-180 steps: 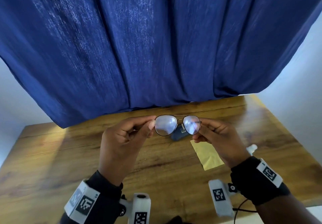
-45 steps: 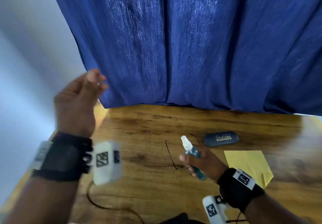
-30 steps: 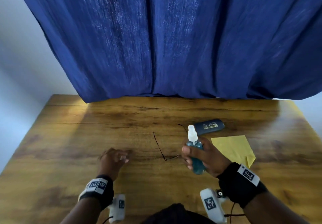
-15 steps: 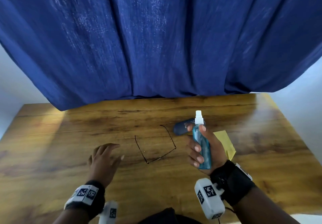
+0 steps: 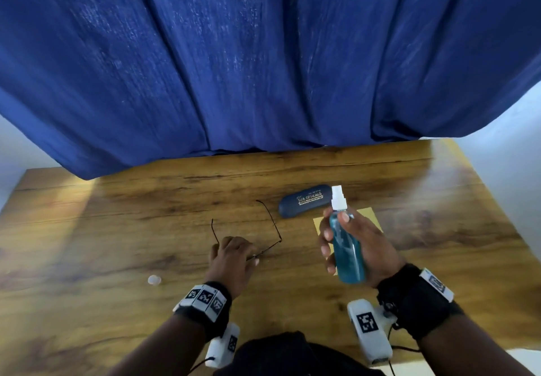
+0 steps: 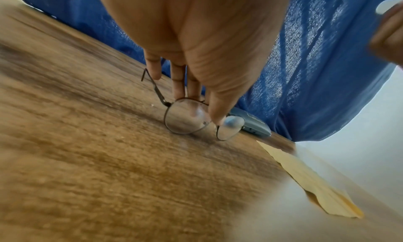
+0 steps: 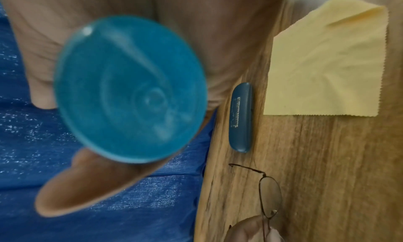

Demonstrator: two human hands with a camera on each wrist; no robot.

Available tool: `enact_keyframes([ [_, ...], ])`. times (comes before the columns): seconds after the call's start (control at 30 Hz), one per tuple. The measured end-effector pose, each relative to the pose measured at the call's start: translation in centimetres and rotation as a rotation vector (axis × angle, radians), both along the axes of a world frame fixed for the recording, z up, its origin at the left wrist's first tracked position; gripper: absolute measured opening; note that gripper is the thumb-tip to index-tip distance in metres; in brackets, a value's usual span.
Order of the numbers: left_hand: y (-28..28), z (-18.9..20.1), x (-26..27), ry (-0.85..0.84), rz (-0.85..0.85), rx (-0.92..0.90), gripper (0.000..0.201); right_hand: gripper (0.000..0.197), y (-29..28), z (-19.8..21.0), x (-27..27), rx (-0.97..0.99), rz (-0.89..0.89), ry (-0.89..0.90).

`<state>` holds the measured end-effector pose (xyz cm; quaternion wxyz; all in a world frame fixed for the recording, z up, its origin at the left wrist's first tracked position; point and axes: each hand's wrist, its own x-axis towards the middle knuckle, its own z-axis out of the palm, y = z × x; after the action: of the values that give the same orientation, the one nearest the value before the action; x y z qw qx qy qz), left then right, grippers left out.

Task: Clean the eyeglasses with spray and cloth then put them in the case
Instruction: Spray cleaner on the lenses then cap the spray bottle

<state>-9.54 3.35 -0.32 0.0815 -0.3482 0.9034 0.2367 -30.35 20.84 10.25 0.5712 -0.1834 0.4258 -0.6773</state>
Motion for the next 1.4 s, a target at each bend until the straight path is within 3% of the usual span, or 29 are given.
enact_keyframes([
  [0.13, 0.6, -0.2, -1.5, -0.05, 0.038, -0.065, 0.028, 0.061, 1.0, -0.1, -1.3, -0.074, 0.091, -0.075],
  [0.27, 0.4, 0.6, -1.7, 0.023, 0.105, -0.111, 0.025, 0.063, 0.9, 1.5, -2.0, -0.255, 0.183, -0.217],
  [0.6, -2.6, 7.3, 1.3, 0.488, 0.39, -0.026, 0.015, 0.06, -1.1, 7.2, 1.4, -0.526, 0.404, -0.5],
  [0.77, -3.0, 10.8, 3.6, 0.654, 0.427, 0.026, 0.015, 0.061, -1.7, 9.5, 4.7, -0.591, 0.469, -0.501],
  [1.0, -2.7, 13.7, 6.3, 0.801, 0.428, 0.144, 0.016, 0.06, -2.9, 11.3, 8.8, -0.55, 0.369, -0.068],
  [1.23, -3.5, 16.0, 7.8, 0.857, 0.481, 0.51, 0.018, 0.062, -4.2, 12.5, 11.7, -0.235, 0.259, 0.254],
  [1.27, -3.5, 16.2, 7.9, 0.866, 0.488, 0.559, 0.018, 0.06, -4.4, 12.7, 12.0, -0.179, 0.227, 0.396],
  [1.4, -3.3, 17.4, 8.4, 0.863, 0.474, 0.585, 0.024, 0.058, -5.7, 12.6, 12.5, 0.096, -0.049, 1.375],
])
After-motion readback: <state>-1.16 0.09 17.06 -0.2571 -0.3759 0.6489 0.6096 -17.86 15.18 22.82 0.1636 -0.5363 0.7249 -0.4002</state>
